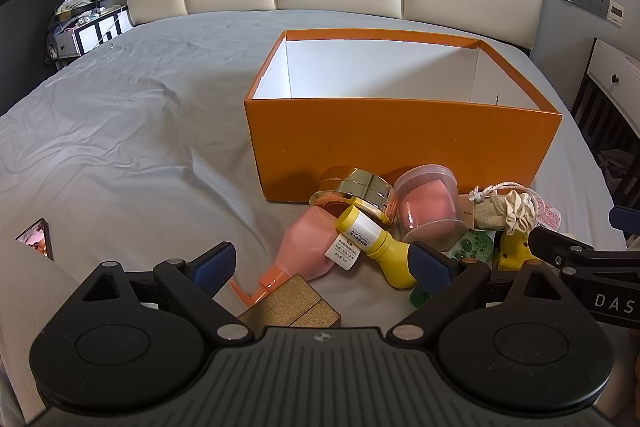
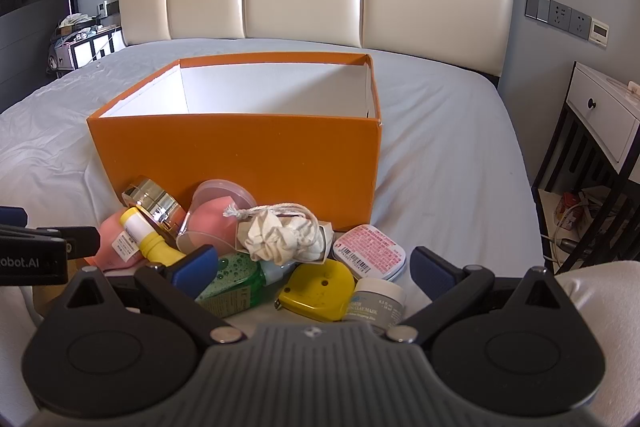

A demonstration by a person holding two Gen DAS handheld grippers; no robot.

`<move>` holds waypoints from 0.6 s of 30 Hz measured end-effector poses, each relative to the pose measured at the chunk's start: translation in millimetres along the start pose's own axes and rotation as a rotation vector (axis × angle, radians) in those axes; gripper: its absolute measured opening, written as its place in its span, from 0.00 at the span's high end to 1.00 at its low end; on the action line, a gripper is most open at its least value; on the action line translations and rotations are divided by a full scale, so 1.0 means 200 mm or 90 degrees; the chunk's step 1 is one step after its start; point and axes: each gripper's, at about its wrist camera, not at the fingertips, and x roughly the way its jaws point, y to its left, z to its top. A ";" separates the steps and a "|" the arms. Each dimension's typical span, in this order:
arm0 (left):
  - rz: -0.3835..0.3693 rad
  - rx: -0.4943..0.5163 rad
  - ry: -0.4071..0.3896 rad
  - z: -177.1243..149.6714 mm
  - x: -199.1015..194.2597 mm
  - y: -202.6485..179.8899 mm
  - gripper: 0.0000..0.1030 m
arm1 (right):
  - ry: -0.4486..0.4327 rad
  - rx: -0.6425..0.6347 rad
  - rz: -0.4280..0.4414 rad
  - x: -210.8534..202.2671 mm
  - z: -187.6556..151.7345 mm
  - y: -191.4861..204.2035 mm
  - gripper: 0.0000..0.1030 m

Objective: Organize rigid objects

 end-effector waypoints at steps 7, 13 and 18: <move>0.000 0.000 0.000 0.00 0.00 0.00 0.00 | 0.001 -0.001 -0.001 0.00 0.00 0.00 0.03; -0.003 0.003 -0.004 0.00 0.00 -0.01 0.00 | 0.011 -0.007 -0.007 0.00 0.00 0.01 0.03; -0.028 0.030 0.001 0.00 -0.01 -0.03 0.08 | 0.024 -0.013 -0.006 0.00 0.01 0.02 0.03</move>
